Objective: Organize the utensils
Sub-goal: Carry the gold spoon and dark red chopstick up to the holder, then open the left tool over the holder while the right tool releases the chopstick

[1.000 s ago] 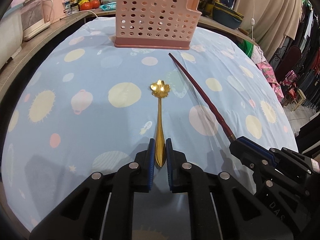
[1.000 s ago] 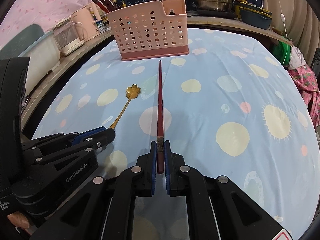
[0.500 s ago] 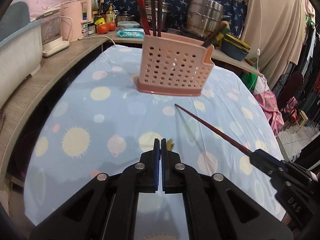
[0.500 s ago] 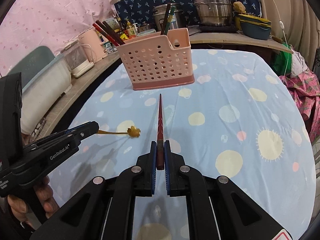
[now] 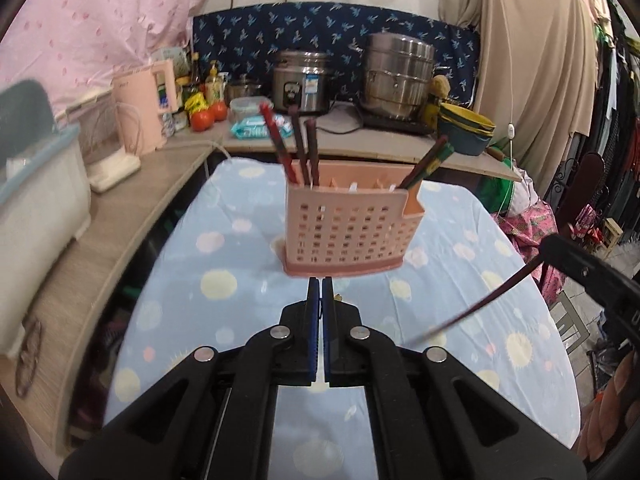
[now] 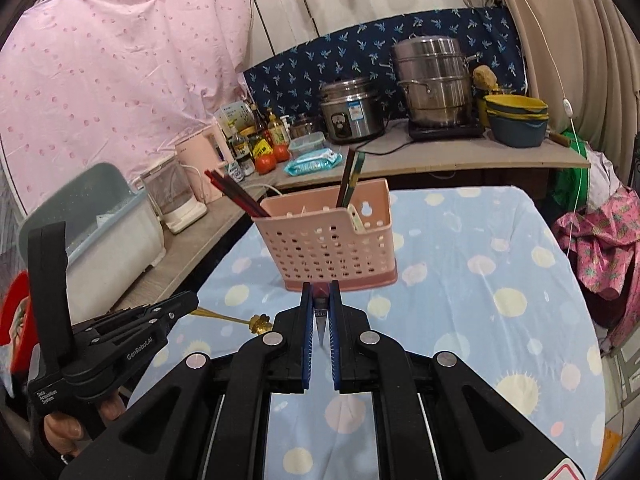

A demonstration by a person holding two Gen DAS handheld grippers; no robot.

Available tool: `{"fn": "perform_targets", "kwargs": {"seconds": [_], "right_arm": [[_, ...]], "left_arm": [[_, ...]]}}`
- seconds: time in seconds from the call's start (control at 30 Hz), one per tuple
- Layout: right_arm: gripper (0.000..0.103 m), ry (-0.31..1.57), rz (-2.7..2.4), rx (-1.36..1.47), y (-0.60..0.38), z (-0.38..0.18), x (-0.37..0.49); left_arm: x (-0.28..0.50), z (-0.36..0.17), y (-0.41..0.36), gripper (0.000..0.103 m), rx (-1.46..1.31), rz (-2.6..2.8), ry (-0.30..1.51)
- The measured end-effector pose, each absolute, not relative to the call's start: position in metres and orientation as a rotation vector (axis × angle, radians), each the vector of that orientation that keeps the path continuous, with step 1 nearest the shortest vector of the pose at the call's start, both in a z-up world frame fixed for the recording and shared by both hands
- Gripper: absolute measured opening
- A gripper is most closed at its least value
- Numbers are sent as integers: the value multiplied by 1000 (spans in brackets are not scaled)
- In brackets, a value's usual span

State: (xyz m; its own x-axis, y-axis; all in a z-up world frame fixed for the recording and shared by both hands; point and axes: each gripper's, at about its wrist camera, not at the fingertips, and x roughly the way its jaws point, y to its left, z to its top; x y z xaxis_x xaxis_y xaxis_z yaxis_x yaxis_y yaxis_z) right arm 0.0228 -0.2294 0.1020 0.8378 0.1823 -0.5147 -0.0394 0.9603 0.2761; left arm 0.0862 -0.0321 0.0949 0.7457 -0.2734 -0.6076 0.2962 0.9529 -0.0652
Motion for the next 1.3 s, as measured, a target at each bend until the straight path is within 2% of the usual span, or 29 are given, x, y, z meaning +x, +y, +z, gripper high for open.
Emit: {"fn": "perform_targets", "kwargs": {"seconds": [0.53, 0.77, 0.9, 1.3], "right_arm": [[7, 316, 102, 244, -245, 213, 97], [7, 243, 87, 262, -251, 247, 138], [7, 270, 79, 254, -248, 242, 165], [7, 441, 74, 256, -247, 177, 207]], "left_arm": [[148, 192, -64, 1, 53, -376, 528], [181, 211, -77, 1, 75, -331, 488], [203, 202, -82, 1, 79, -302, 514], [237, 160, -81, 1, 88, -249, 598]]}}
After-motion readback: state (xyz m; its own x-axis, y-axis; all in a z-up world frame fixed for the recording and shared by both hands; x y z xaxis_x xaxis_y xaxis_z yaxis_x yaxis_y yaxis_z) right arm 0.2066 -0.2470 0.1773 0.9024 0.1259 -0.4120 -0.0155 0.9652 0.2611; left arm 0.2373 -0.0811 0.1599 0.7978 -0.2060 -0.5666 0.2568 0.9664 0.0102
